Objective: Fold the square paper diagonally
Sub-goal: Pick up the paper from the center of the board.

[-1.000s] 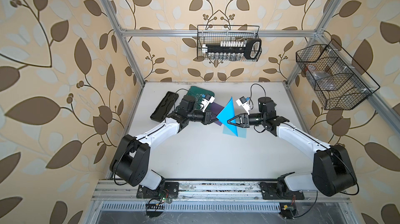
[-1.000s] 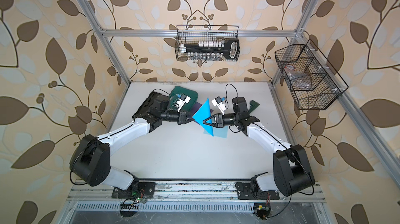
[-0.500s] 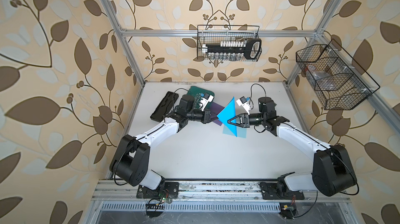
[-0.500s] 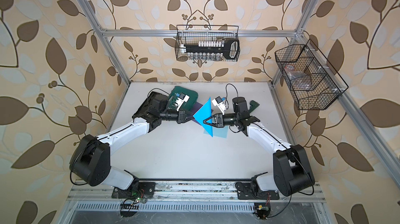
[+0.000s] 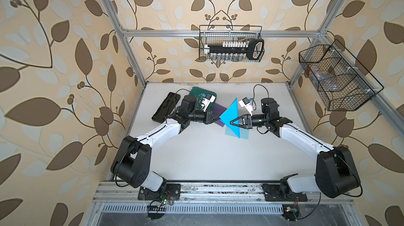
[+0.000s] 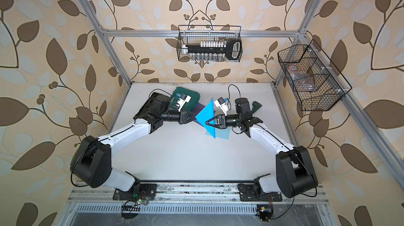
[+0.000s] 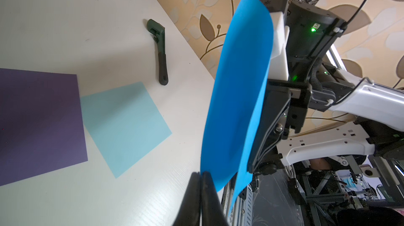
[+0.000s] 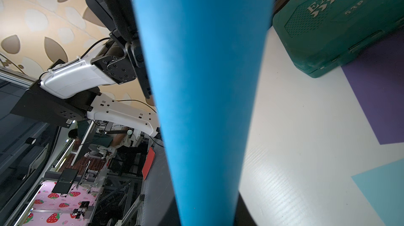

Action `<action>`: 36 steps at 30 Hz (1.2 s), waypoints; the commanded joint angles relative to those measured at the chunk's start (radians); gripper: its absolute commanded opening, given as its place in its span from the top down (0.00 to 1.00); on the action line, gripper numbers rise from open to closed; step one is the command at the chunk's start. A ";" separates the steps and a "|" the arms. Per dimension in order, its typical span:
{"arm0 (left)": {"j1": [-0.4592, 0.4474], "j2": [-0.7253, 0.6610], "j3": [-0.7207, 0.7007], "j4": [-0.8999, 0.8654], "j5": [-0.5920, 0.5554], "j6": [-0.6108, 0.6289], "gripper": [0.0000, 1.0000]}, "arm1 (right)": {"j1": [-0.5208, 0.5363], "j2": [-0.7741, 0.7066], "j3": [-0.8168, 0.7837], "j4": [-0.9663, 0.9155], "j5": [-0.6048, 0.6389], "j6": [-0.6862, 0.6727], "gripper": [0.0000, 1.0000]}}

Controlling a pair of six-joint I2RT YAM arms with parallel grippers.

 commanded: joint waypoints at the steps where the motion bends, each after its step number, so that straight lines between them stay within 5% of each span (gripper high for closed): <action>1: 0.013 -0.035 0.013 0.047 0.013 -0.004 0.98 | -0.001 0.005 -0.007 -0.006 -0.020 -0.013 0.77; 28: 0.016 -0.035 -0.002 0.067 0.002 -0.017 1.00 | 0.008 0.019 -0.006 -0.015 -0.016 -0.018 0.71; 36: 0.018 -0.035 -0.004 0.069 0.000 -0.021 0.99 | 0.009 0.033 0.002 -0.018 -0.016 -0.015 0.81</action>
